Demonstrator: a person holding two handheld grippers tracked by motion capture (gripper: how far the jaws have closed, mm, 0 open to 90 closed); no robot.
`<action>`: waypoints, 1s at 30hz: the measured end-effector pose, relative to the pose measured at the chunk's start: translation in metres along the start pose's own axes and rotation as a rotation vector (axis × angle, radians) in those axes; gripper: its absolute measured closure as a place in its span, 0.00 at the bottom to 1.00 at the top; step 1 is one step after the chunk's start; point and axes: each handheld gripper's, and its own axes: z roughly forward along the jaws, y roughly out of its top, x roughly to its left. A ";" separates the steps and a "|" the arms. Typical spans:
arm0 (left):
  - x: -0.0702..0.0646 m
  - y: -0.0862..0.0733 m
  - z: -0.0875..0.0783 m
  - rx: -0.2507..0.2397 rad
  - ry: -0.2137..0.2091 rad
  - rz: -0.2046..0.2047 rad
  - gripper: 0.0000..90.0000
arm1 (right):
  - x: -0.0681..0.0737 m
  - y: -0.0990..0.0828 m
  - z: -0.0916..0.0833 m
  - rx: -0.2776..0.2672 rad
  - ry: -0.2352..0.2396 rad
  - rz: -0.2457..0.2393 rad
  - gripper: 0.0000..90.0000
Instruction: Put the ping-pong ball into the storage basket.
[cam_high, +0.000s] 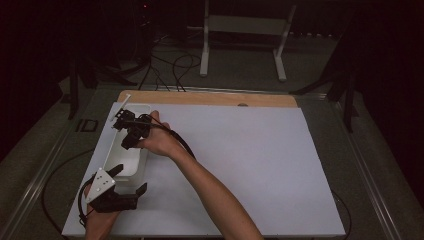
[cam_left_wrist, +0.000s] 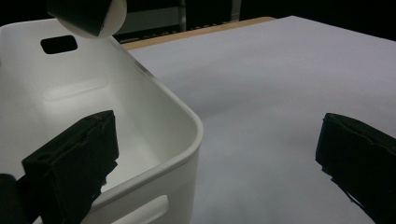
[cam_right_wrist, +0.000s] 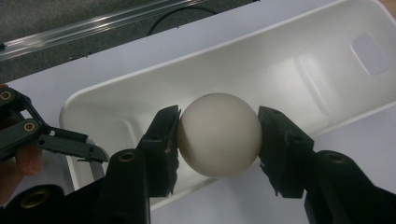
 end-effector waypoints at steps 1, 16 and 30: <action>0.000 0.000 0.000 0.000 0.000 0.000 0.00 | 0.000 0.000 0.000 0.001 0.002 -0.002 0.56; 0.000 0.000 0.000 0.001 0.000 -0.001 0.00 | -0.002 -0.001 0.000 -0.019 0.013 0.059 0.12; 0.000 0.000 0.000 0.003 0.000 0.000 0.00 | -0.008 -0.010 -0.006 -0.040 0.007 0.072 0.11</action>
